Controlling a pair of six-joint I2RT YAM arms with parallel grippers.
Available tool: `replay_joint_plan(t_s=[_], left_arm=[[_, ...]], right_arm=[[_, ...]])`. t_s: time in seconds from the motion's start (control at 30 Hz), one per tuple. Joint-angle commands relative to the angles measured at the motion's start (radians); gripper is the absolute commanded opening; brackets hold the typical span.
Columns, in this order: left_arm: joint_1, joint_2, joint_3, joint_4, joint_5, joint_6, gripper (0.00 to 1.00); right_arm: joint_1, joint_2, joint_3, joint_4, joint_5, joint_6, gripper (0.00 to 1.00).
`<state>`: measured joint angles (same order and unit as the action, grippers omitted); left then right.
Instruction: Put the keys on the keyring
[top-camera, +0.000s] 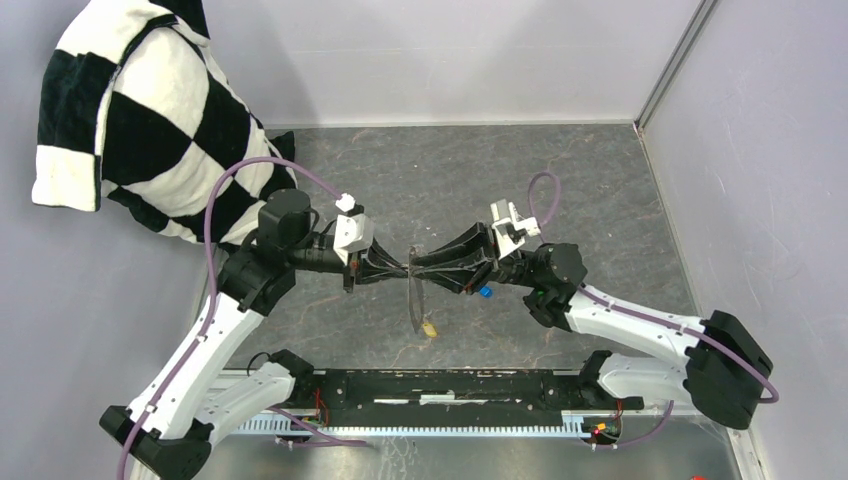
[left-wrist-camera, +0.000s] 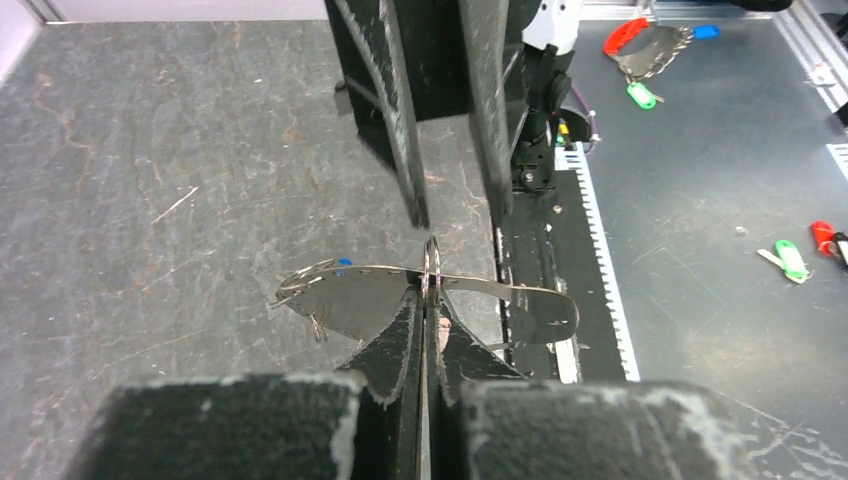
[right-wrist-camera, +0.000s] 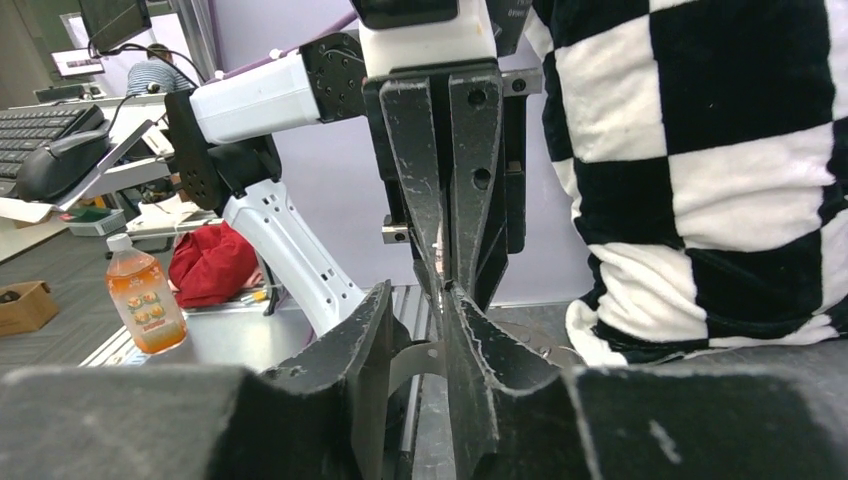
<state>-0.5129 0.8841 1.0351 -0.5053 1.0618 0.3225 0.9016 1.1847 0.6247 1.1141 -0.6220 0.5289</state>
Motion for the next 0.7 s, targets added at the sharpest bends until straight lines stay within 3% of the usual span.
replay_joint_plan(t_s=[0.0, 0.13, 0.27, 0.4, 0.6, 0.67], left_arm=[[-0.004, -0.036, 0.01, -0.011, -0.07, 0.112, 0.02], [-0.004, -0.054, -0.006, -0.023, -0.122, 0.183, 0.02], [-0.004, -0.084, -0.027, -0.053, -0.176, 0.292, 0.02], [-0.005, -0.11, -0.044, -0.106, -0.213, 0.398, 0.02], [-0.004, -0.176, -0.109, -0.134, -0.256, 0.61, 0.02], [-0.004, -0.185, -0.121, -0.134, -0.266, 0.646, 0.02]], right_arm=[[-0.004, -0.077, -0.011, -0.047, 0.026, -0.069, 0.34], [-0.016, -0.107, -0.008, -0.109, 0.025, -0.093, 0.48], [-0.052, -0.17, -0.002, -0.299, 0.069, -0.163, 0.59], [-0.073, -0.242, 0.015, -0.649, 0.238, -0.301, 0.71], [-0.08, -0.32, -0.058, -0.882, 0.508, -0.313, 0.75], [-0.079, -0.322, -0.093, -0.934, 0.57, -0.298, 0.81]])
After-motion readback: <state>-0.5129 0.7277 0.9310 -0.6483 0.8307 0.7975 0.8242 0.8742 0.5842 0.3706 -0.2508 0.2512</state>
